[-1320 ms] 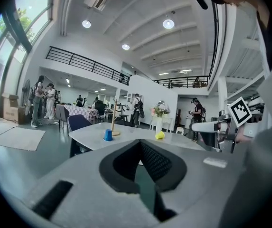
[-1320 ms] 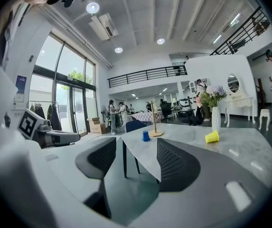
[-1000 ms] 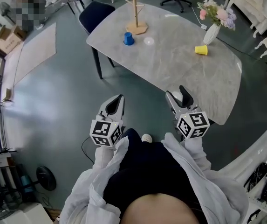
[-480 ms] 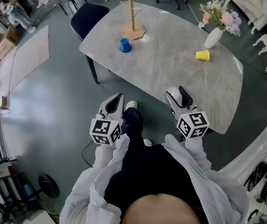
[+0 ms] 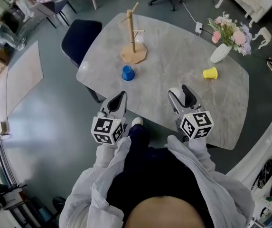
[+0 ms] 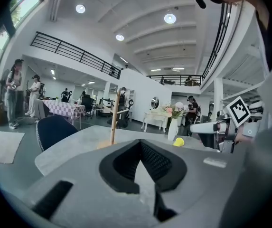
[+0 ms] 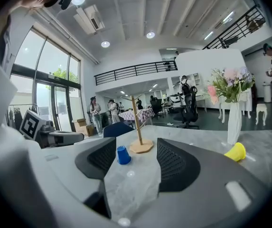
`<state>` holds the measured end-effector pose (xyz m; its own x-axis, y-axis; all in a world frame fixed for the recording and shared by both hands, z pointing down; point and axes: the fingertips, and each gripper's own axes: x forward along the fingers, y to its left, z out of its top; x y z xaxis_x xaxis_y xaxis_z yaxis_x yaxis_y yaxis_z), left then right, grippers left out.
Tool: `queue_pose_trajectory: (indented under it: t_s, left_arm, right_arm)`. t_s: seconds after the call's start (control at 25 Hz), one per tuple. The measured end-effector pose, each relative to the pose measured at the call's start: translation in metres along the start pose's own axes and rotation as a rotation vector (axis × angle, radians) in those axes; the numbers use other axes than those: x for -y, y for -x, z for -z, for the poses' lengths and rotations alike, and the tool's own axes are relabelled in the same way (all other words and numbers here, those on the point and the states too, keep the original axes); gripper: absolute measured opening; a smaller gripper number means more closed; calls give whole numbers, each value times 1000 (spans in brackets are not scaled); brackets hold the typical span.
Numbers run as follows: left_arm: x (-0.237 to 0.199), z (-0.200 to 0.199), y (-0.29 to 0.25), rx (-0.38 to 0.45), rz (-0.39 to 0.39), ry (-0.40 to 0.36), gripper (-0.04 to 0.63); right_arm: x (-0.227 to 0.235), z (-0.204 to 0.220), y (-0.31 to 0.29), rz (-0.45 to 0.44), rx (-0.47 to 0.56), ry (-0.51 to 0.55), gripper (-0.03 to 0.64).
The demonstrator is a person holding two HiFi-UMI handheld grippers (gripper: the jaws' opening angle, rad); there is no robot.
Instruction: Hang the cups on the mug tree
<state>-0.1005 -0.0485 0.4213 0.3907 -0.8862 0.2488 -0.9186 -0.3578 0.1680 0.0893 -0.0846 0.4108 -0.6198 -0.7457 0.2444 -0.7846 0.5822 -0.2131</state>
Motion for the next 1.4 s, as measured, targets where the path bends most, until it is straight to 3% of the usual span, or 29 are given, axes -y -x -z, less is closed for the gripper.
queue_pose_trajectory:
  t_s: [0.24,0.44,0.64,0.84,1.16,1.4]
  left_arm:
    - [-30,-17,-72,-35,133,-25,3]
    - [-28,-21,-123,-78,255,-33,2]
    - [1,-21,-170,-105,391,-42,2]
    - [57,-4,-204,-164,524,-42,2]
    - [126,21,-255,-215,581,-35,2]
    - [155,38,-291,-243,570,-41,3]
  right_arm:
    - [27,-9,-50,105,2,-39,265]
    - [61,-11,-66,212,-2,-69,265]
    - [110,-8,-56,316,-41,-38,265]
    - [162,1,-24,377,-167,73,265]
    - [247,14,6,343,-348,283,293]
    - [282,45,-1,164,-554,522,299]
